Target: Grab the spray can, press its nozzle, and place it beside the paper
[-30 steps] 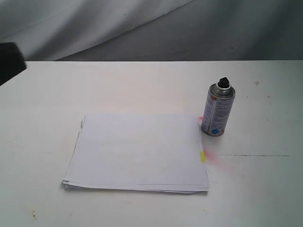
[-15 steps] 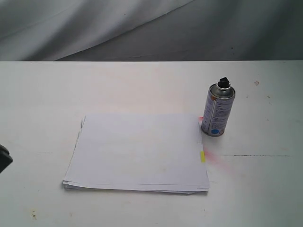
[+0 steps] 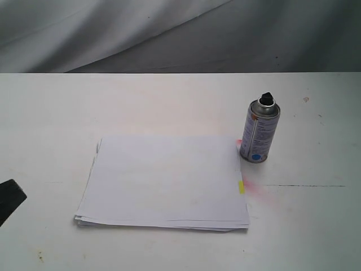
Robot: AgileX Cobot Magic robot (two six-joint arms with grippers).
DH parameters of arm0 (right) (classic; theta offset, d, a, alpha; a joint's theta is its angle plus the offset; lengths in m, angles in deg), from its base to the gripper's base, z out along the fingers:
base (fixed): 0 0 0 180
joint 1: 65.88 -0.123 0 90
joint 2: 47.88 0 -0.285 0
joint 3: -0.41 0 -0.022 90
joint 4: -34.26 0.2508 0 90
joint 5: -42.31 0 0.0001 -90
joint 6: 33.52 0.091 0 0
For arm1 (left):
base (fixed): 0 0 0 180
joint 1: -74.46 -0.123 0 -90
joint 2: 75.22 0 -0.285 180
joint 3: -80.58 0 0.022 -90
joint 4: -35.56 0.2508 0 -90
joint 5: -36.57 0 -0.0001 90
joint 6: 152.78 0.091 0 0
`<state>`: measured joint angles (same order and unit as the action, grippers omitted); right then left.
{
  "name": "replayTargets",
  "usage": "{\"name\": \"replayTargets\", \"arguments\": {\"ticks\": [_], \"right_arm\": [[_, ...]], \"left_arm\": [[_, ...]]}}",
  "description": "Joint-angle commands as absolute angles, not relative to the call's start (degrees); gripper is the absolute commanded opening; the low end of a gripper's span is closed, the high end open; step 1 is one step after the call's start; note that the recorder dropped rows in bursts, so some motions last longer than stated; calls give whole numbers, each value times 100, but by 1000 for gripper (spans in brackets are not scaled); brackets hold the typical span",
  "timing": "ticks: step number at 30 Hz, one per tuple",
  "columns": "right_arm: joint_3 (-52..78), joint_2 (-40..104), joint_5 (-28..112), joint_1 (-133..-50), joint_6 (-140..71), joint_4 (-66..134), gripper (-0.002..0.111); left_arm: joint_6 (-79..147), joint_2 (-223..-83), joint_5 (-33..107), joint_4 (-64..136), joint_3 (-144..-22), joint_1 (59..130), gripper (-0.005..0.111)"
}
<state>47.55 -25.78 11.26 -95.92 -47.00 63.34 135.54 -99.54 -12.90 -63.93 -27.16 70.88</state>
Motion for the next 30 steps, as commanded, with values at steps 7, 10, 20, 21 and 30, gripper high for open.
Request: {"name": "replayTargets", "arguments": {"ticks": [7, 10, 20, 21, 30], "right_arm": [[5031, -2580, 1455, -9617, -4702, 6382, 0], [5031, -2580, 1468, -9617, -4702, 6382, 0], [5627, -2580, 3058, -9418, -5019, 5682, 0], [5895, -2580, 3375, -9015, -5019, 5796, 0], [7192, -3829, 3436, -7107, -6036, 5982, 0]], "left_arm": [[12625, -9931, -1274, -6438, -2656, 7111, 0], [12625, -9931, -1274, -6438, -2656, 7111, 0], [12625, -9931, -1274, -6438, -2656, 7111, 0], [12625, -9931, -1274, -6438, -2656, 7111, 0], [12625, -9931, -1274, -6438, -2656, 7111, 0]]}}
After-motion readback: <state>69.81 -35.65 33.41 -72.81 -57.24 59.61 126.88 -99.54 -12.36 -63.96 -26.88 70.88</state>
